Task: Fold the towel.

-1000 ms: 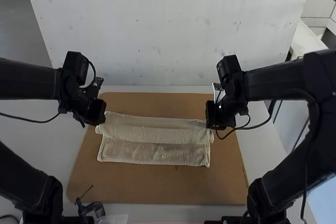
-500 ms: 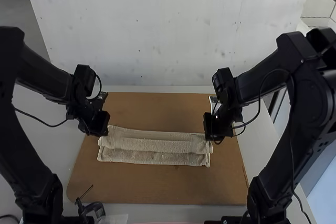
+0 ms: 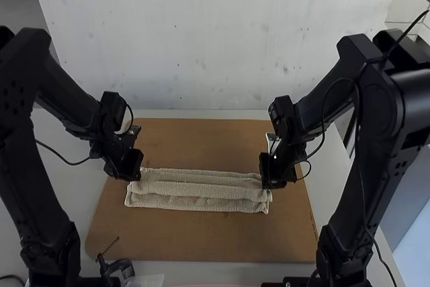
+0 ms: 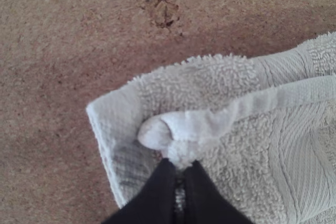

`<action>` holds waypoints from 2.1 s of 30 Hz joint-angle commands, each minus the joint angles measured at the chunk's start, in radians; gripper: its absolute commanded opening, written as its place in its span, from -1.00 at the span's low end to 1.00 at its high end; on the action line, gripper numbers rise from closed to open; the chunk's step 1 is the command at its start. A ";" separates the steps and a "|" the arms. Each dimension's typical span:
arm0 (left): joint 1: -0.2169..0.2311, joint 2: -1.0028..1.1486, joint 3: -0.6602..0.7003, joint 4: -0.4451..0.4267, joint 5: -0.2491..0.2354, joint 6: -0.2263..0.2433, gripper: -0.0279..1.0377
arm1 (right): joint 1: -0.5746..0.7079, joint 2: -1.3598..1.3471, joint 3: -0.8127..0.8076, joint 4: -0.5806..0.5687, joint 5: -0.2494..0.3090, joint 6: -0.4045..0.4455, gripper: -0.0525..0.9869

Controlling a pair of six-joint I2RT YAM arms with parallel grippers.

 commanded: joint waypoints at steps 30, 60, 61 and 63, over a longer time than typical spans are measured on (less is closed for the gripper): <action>0.008 -0.049 -0.003 0.040 -0.028 0.005 0.55 | -0.084 -0.054 0.055 0.009 -0.053 0.041 -0.09; 0.028 -0.219 -0.030 0.028 -0.045 0.002 0.55 | -0.159 -0.029 0.064 -0.091 -0.199 0.025 -0.10; 0.029 -0.221 -0.030 0.025 -0.047 0.002 0.55 | -0.157 -0.023 0.064 -0.091 -0.199 0.025 -0.10; 0.029 -0.238 -0.034 0.022 -0.048 0.004 0.55 | -0.153 -0.008 0.066 -0.088 -0.199 0.025 -0.10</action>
